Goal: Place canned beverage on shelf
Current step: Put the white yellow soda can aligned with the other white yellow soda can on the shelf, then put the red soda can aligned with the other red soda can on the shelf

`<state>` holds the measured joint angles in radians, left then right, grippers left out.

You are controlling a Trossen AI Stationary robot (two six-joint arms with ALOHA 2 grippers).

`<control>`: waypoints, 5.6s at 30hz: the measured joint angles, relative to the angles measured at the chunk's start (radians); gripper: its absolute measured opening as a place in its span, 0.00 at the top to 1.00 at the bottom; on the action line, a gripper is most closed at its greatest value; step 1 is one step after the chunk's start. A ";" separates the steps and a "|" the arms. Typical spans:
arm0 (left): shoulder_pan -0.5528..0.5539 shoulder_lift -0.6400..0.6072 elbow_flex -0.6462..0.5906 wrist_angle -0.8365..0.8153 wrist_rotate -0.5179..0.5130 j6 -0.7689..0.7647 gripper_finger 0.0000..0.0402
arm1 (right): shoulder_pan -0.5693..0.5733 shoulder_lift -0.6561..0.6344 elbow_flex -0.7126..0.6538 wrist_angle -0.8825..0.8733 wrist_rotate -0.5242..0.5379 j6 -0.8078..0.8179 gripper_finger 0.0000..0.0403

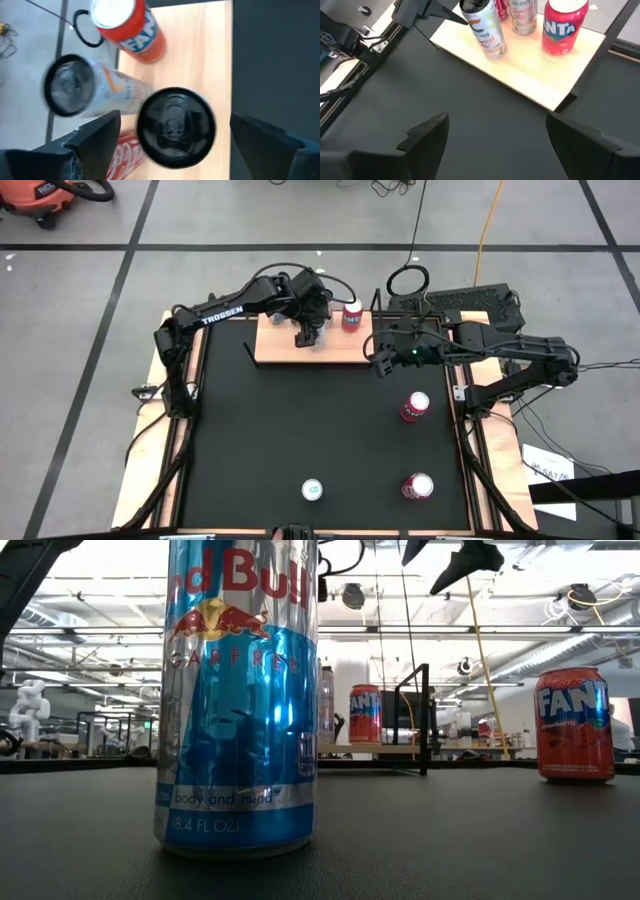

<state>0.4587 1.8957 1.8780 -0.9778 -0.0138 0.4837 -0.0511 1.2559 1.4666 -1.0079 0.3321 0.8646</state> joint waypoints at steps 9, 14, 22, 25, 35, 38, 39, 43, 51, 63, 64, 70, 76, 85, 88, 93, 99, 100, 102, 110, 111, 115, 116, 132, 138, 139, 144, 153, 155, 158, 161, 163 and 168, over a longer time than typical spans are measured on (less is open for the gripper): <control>0.012 -0.018 0.137 -0.180 -0.043 -0.037 0.09 | -0.096 0.069 0.000 0.272 -0.080 -0.368 0.21; 0.057 -0.091 0.122 -0.196 0.093 -0.209 0.09 | -0.167 0.151 0.000 0.496 -0.146 -0.644 0.21; 0.082 -0.181 -0.017 -0.181 0.089 -0.324 0.09 | -0.282 0.296 0.000 0.653 -0.249 -0.862 0.17; 0.083 -0.204 -0.071 -0.183 0.078 -0.346 0.09 | -0.312 0.341 0.016 0.662 -0.337 -0.895 0.14; 0.086 -0.270 -0.188 -0.142 0.063 -0.374 0.09 | -0.384 0.542 0.250 0.567 -0.474 -1.070 0.10; 0.086 -0.299 -0.227 -0.137 0.061 -0.375 0.09 | -0.403 0.601 0.315 0.496 -0.517 -1.094 0.10; 0.086 -0.309 -0.244 -0.131 0.061 -0.376 0.09 | -0.407 0.617 0.329 0.481 -0.517 -1.105 0.10; 0.087 -0.351 -0.309 -0.091 0.058 -0.418 0.09 | -0.426 0.665 0.373 0.434 -0.521 -1.121 0.10; 0.092 -0.412 -0.405 -0.037 0.041 -0.453 0.09 | -0.435 0.703 0.378 0.410 -0.547 -1.119 0.11; 0.092 -0.416 -0.413 0.006 0.033 -0.453 0.09 | -0.439 0.707 0.378 0.380 -0.575 -1.086 0.30; 0.092 -0.416 -0.413 0.006 0.032 -0.453 0.09 | -0.439 0.709 0.378 0.381 -0.576 -1.083 0.32; 0.092 -0.416 -0.413 0.002 0.031 -0.453 0.09 | -0.439 0.716 0.380 0.374 -0.569 -1.025 0.39; 0.092 -0.416 -0.413 -0.004 0.031 -0.453 0.09 | -0.439 0.706 0.379 0.357 -0.522 -0.945 0.39; 0.092 -0.416 -0.413 -0.003 0.032 -0.453 0.09 | -0.439 0.653 0.374 0.284 -0.386 -0.880 0.39; 0.092 -0.416 -0.413 0.003 0.032 -0.453 0.09 | -0.440 0.652 0.374 0.291 -0.378 -0.868 0.39; 0.092 -0.416 -0.413 0.002 0.032 -0.452 0.09 | -0.438 0.652 0.374 0.311 -0.382 -0.846 0.39; 0.092 -0.416 -0.413 0.001 0.032 -0.452 0.09 | -0.438 0.652 0.374 0.324 -0.381 -0.843 0.39; 0.092 -0.416 -0.413 0.001 0.032 -0.452 0.09 | -0.438 0.652 0.372 0.329 -0.381 -0.843 0.39; 0.092 -0.416 -0.413 0.001 0.032 -0.451 0.09 | -0.438 0.652 0.362 0.331 -0.382 -0.842 0.39; 0.092 -0.416 -0.413 0.001 0.032 -0.451 0.09 | -0.432 0.647 0.312 0.379 -0.385 -0.825 0.38; 0.092 -0.416 -0.413 0.001 0.032 -0.451 0.09 | -0.430 0.647 0.310 0.381 -0.385 -0.825 0.38; 0.092 -0.416 -0.413 0.003 0.032 -0.451 0.09 | -0.419 0.647 0.309 0.387 -0.384 -0.825 0.35; 0.092 -0.416 -0.413 0.003 0.032 -0.451 0.09 | -0.417 0.647 0.309 0.387 -0.385 -0.825 0.33; 0.092 -0.417 -0.413 -0.014 0.032 -0.451 0.09 | -0.414 0.616 0.307 0.381 -0.384 -0.791 0.09; 0.091 -0.469 -0.413 -0.041 0.003 -0.451 0.09 | -0.413 0.521 0.307 0.375 -0.379 -0.762 0.09; 0.091 -0.477 -0.413 -0.041 0.002 -0.451 0.09 | -0.412 0.501 0.307 0.367 -0.373 -0.748 0.09; 0.091 -0.515 -0.412 -0.037 0.003 -0.483 0.09 | -0.404 0.396 0.307 0.208 -0.325 -0.667 0.09; 0.057 -0.500 -0.412 0.040 0.083 -0.530 0.09 | -0.278 0.253 0.290 -0.192 -0.211 -0.566 0.09; 0.035 -0.497 -0.412 0.078 0.085 -0.557 0.09 | -0.238 0.211 0.238 -0.211 -0.184 -0.517 0.10; -0.001 -0.492 -0.412 0.089 0.077 -0.589 0.09 | -0.185 0.129 0.117 -0.212 -0.179 -0.420 0.11; -0.045 -0.494 -0.412 0.087 0.057 -0.615 0.09 | -0.137 0.037 -0.025 -0.214 -0.179 -0.300 0.12; -0.073 -0.494 -0.412 0.086 0.041 -0.632 0.09 | -0.114 -0.024 -0.111 -0.217 -0.184 -0.229 0.12; -0.123 -0.483 -0.412 0.087 0.026 -0.636 0.09 | -0.075 -0.141 -0.254 -0.217 -0.210 -0.124 0.11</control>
<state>0.3360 1.4124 1.4662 -0.8903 0.0119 -0.1526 -0.1257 1.1146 1.2127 -1.2247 0.1218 0.7410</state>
